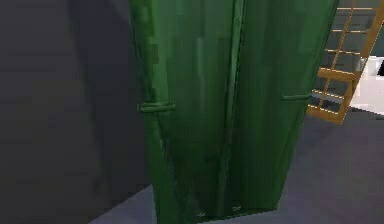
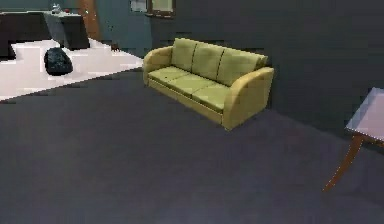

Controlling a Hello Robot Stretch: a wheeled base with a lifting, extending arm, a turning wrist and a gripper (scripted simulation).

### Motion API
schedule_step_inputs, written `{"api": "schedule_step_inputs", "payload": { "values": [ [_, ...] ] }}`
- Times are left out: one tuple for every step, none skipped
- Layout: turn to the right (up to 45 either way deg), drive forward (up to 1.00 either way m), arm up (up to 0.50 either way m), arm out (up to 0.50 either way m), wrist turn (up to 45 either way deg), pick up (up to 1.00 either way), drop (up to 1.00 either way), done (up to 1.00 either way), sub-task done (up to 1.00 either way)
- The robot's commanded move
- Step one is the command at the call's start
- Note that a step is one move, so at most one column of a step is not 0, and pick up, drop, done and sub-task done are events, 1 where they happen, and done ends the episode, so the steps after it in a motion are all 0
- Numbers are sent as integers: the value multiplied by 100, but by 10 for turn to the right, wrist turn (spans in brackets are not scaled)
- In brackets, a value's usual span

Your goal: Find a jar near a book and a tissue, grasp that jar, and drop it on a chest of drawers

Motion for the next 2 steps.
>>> {"api": "schedule_step_inputs", "payload": {
  "values": [
    [0, 30, 0, 0, 0, 0, 0, 0, 0],
    [-450, 0, 0, 0, 0, 0, 0, 0, 0]
  ]
}}
